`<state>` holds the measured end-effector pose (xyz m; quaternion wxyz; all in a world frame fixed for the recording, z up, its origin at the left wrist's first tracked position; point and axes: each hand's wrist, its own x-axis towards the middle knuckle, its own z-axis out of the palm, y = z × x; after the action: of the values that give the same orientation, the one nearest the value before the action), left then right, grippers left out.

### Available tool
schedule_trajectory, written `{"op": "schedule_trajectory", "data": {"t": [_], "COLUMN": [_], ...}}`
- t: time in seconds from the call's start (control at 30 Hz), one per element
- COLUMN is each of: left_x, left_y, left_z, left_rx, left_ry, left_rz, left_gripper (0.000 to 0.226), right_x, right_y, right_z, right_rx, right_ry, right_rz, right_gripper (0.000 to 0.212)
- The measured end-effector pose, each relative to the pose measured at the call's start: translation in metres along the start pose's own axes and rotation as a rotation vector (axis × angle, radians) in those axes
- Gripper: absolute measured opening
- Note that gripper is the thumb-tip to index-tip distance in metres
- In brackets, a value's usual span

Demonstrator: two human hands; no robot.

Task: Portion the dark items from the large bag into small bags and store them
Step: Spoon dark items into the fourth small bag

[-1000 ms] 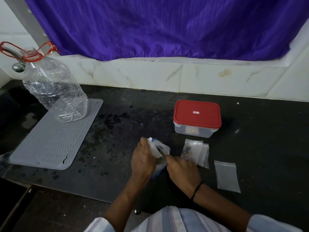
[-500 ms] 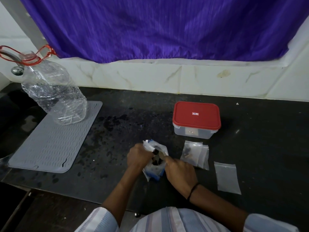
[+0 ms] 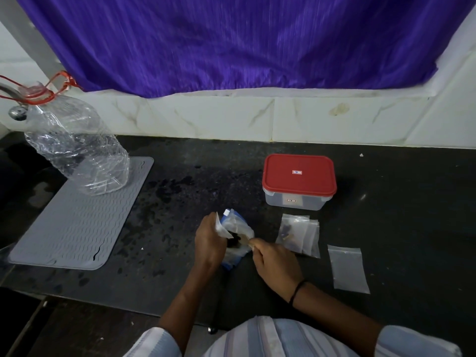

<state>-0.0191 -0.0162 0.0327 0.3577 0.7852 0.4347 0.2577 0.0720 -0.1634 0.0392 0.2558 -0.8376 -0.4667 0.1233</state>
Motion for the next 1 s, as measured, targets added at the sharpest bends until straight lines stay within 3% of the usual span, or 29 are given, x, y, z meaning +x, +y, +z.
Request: {"op": "schedule_trajectory", "data": {"t": [0.1, 0.2, 0.37, 0.6, 0.8, 1.0], "left_x": [0.004, 0.009, 0.018, 0.011, 0.009, 0.007], "left_y": [0.004, 0.013, 0.015, 0.016, 0.017, 0.016], "left_z": [-0.005, -0.011, -0.014, -0.012, -0.015, -0.023], "left_rx": [-0.045, 0.07, -0.061, -0.05, 0.062, 0.115], "left_ry": [-0.008, -0.103, -0.217, -0.195, -0.15, -0.075], "left_rz": [-0.122, -0.245, -0.453, -0.418, -0.409, -0.216], "left_gripper": [0.028, 0.012, 0.021, 0.021, 0.024, 0.054], "right_x": [0.0, 0.0, 0.006, 0.008, -0.002, -0.009], "right_y": [-0.003, -0.004, -0.006, -0.009, -0.009, -0.002], "right_z": [-0.003, -0.005, -0.006, -0.006, -0.01, -0.021], "right_rx": [0.054, 0.053, 0.083, 0.409, 0.599, 0.743], "right_ry": [-0.032, -0.066, -0.147, -0.311, -0.184, -0.112], "right_rz": [-0.003, -0.022, 0.027, 0.237, 0.324, 0.363], "right_gripper": [0.027, 0.027, 0.027, 0.025, 0.019, 0.02]}}
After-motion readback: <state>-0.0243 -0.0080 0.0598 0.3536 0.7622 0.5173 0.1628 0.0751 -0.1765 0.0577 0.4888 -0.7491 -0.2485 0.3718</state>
